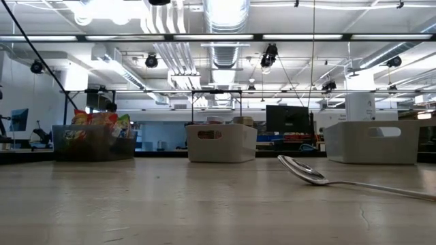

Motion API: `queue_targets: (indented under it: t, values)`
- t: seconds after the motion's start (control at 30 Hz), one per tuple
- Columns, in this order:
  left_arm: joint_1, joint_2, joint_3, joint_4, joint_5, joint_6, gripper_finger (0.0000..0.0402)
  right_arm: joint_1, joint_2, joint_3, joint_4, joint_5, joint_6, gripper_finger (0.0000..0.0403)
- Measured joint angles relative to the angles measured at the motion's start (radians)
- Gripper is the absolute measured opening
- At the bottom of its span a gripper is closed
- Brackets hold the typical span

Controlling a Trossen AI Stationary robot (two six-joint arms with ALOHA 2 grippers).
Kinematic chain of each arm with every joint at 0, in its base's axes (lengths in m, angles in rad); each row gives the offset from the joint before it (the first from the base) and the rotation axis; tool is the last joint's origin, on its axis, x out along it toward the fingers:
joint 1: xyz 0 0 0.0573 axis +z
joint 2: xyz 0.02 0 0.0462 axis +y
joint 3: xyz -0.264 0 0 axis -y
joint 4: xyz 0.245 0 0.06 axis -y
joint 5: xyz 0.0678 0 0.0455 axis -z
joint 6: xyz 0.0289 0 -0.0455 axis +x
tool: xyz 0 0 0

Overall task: Pick & Place Food Item
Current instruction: Put the orange seasoning pack into the left gray bin

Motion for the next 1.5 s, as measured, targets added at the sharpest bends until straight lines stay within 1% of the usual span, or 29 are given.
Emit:
queue_targets:
  t: [0.27, 0.5, 0.63, 0.77, 0.83, 0.9, 0.97, 1.03, 1.17, 1.23, 1.3, 1.4, 1.5]
  values:
    - [0.001, -0.073, 0.000, -0.123, 0.000, 0.027, 0.0367, -0.082, 0.000, -0.003, -0.081, -0.004, 0.018, 0.0008]
    - [0.000, -0.139, 0.000, -0.265, -0.004, 0.051, 0.0367, -0.121, 0.003, -0.029, -0.083, -0.027, 0.021, 0.0008]
    - [0.000, -0.163, 0.000, -0.359, -0.026, 0.076, 0.0367, -0.124, 0.009, -0.034, -0.083, -0.030, 0.002, 0.0008]
    - [-0.001, -0.164, 0.000, -0.475, -0.089, 0.112, 0.0367, -0.124, 0.020, -0.037, -0.083, -0.030, -0.015, 0.0008]
    - [-0.008, -0.150, 0.000, -0.565, -0.163, 0.139, 0.0367, -0.126, 0.023, -0.037, -0.105, -0.029, -0.020, 0.0008]
    - [-0.019, -0.126, 0.000, -0.691, -0.251, 0.159, 0.0367, -0.128, 0.041, -0.039, -0.110, -0.021, -0.026, 0.0008]
    - [-0.028, -0.086, 0.000, -0.804, -0.318, 0.159, 0.0367, -0.134, 0.047, -0.039, -0.125, 0.006, -0.004, 0.0008]
    - [-0.033, -0.038, -0.006, -0.867, -0.338, 0.159, 0.0367, -0.138, 0.062, -0.039, -0.129, 0.009, -0.006, 0.0008]
    - [-0.053, 0.074, -0.023, -0.860, -0.340, 0.193, 0.0367, -0.139, 0.080, -0.038, -0.118, 0.008, -0.027, 0.0011]
    - [-0.057, 0.129, -0.023, -0.848, -0.337, 0.215, 0.0367, -0.139, 0.085, -0.038, -0.122, 0.007, -0.008, 0.0024]
    - [-0.057, 0.176, -0.024, -0.846, -0.330, 0.221, 0.0367, -0.142, 0.093, -0.039, -0.124, 0.006, 0.008, 0.0047]
    - [-0.056, 0.237, -0.024, -0.843, -0.324, 0.239, 0.0367, -0.151, 0.097, -0.039, -0.134, 0.006, 0.024, 0.0098]
    - [-0.056, 0.294, -0.024, -0.842, -0.322, 0.268, 0.0367, -0.152, 0.104, -0.039, -0.128, 0.005, 0.023, 0.0158]
